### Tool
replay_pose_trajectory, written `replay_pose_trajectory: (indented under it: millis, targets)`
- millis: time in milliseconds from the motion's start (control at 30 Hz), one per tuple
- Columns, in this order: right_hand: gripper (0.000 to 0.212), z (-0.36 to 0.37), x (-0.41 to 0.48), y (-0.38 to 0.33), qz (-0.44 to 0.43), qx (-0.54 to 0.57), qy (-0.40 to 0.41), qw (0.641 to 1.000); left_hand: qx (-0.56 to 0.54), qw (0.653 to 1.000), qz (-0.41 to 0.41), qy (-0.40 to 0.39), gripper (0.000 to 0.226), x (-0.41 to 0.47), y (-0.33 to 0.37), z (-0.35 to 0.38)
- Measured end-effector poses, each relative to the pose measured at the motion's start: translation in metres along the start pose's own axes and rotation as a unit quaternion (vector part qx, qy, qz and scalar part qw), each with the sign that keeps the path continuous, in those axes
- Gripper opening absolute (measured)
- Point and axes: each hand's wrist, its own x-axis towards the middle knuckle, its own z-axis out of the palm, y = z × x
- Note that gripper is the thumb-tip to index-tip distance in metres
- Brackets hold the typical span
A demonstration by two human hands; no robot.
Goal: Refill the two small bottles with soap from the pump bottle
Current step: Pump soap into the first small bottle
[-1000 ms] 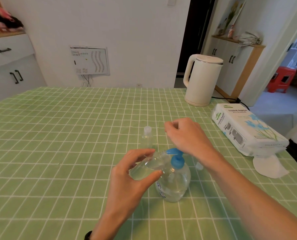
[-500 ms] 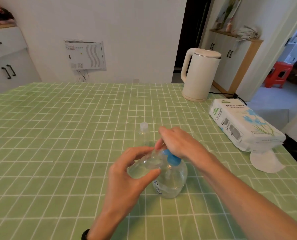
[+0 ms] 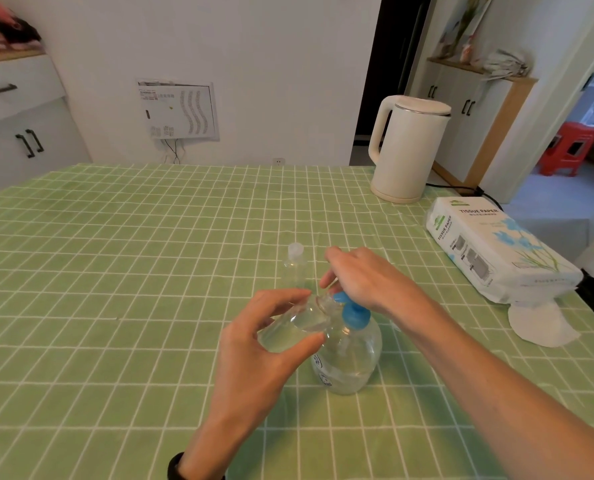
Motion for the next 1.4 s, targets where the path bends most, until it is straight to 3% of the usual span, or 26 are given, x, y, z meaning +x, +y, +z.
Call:
replay_pose_trajectory:
  millis: [333, 500, 833, 1100, 1400]
  targets:
    - [0.053, 0.001, 0.0, 0.0, 0.005, -0.007, -0.013, 1.0, -0.01, 1.0, -0.013, 0.001, 0.045, -0.004, -0.001, 0.002]
    - [0.063, -0.006, 0.0, -0.005, -0.003, -0.025, -0.007, 1.0, -0.007, 1.0, -0.009, 0.005, 0.045, -0.002, 0.001, -0.002]
    - [0.054, 0.005, -0.001, 0.001, 0.01, 0.003, -0.017, 1.0, -0.006, 1.0, -0.007, -0.004, 0.045, -0.003, -0.001, 0.001]
    - [0.063, -0.002, -0.002, -0.004, -0.005, -0.021, 0.01, 1.0, -0.006, 1.0, -0.009, 0.0, 0.045, -0.002, 0.002, -0.001]
    - [0.059, 0.003, 0.001, 0.0, 0.0, -0.01, 0.024, 1.0, -0.004, 1.0, -0.008, -0.003, 0.046, -0.001, 0.001, 0.001]
